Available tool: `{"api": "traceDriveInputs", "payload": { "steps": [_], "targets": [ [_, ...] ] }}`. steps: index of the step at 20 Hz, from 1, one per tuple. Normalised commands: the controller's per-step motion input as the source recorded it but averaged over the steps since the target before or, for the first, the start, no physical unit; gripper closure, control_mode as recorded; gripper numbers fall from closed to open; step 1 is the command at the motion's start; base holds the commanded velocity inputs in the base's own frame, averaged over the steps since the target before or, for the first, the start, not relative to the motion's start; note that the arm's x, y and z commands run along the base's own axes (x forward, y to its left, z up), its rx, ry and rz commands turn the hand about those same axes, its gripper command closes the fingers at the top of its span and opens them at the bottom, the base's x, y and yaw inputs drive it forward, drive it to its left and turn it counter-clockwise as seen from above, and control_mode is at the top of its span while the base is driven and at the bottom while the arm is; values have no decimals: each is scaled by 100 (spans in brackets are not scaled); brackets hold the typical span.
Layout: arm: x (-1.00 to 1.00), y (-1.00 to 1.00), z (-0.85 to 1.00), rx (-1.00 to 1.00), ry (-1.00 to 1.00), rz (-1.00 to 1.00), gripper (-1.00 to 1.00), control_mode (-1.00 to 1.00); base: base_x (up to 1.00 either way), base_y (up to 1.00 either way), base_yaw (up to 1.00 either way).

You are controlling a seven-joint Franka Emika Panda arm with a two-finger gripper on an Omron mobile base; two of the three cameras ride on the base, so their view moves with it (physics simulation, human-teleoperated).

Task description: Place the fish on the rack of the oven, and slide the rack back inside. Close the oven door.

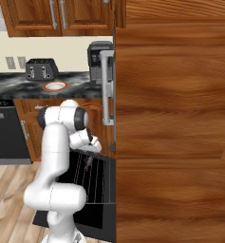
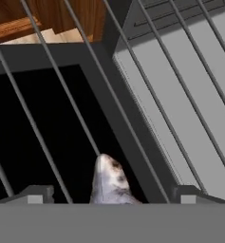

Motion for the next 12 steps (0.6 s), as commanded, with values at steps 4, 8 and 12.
{"api": "traceDriveInputs", "payload": {
  "steps": [4,8,12],
  "targets": [
    [-28,15,61,0,0,4,-100,-100,0,0,0],
    [-35,37,52,-3,0,5,-100,-100,0,0,0],
    [-25,54,47,-3,3,4,-100,-100,0,0,0]
  ]
}}
